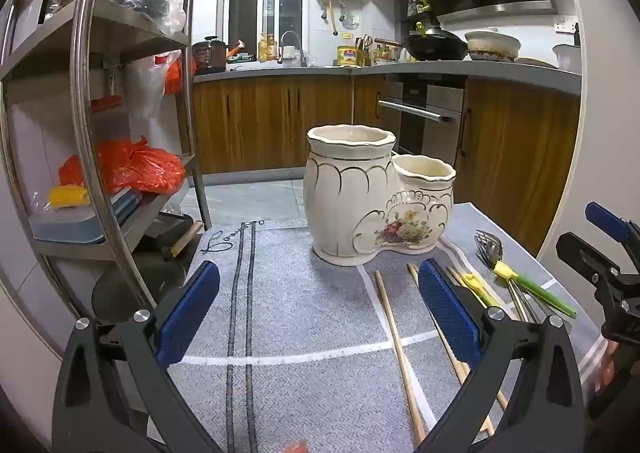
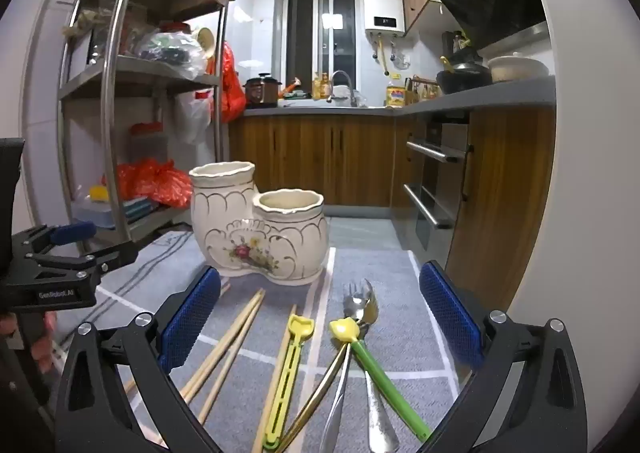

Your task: Organize utensils

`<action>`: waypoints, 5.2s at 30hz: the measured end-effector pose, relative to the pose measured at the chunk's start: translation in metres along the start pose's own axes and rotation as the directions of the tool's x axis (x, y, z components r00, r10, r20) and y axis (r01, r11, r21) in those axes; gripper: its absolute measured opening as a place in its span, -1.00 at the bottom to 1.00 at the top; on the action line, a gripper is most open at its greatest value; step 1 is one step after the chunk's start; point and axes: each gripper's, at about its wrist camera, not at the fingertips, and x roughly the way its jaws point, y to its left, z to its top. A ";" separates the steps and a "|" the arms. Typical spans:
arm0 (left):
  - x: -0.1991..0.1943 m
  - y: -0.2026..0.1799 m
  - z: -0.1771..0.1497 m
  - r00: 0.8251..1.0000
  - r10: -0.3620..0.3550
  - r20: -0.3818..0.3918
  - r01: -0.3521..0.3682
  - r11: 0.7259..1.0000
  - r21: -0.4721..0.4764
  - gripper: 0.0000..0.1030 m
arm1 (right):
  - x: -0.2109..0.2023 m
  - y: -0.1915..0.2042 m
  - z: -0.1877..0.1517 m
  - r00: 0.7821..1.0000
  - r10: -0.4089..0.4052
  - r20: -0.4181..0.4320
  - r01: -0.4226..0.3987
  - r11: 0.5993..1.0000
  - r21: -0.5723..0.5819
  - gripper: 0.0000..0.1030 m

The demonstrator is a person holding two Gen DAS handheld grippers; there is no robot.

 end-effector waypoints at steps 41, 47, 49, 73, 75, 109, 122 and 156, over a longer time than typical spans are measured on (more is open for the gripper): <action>0.018 -0.002 -0.010 1.000 0.000 -0.016 0.000 1.000 0.009 0.90 | 0.000 0.000 -0.001 1.000 -0.001 -0.001 0.001 1.000 -0.005 0.93; 0.007 -0.002 -0.004 1.000 0.001 -0.016 -0.001 1.000 0.014 0.90 | 0.000 0.002 -0.001 1.000 -0.001 -0.002 0.001 1.000 -0.005 0.93; 0.009 -0.002 -0.005 1.000 0.001 -0.016 -0.001 1.000 0.013 0.90 | 0.003 0.001 -0.002 1.000 -0.001 -0.006 0.001 1.000 -0.006 0.93; 0.007 -0.002 -0.004 1.000 0.001 -0.014 -0.001 1.000 0.014 0.90 | 0.003 0.001 -0.002 1.000 -0.001 -0.006 0.001 1.000 -0.005 0.93; 0.008 -0.002 -0.006 1.000 0.001 -0.013 -0.001 1.000 0.014 0.90 | 0.004 0.002 -0.001 1.000 -0.001 -0.007 0.001 1.000 -0.006 0.93; 0.013 0.004 0.015 0.980 -0.112 -0.162 0.134 0.982 0.130 0.90 | 0.013 -0.017 0.010 0.990 -0.038 -0.135 0.021 0.992 -0.121 0.93; 0.038 -0.017 -0.015 0.918 -0.150 -0.367 0.224 0.960 0.166 0.77 | 0.047 -0.045 -0.012 0.902 -0.050 -0.430 -0.058 0.970 -0.235 0.92; 0.045 -0.029 -0.031 0.882 -0.224 -0.414 0.321 0.930 0.181 -0.89 | 0.070 -0.045 -0.016 0.843 0.093 -0.530 -0.191 0.973 -0.133 -0.79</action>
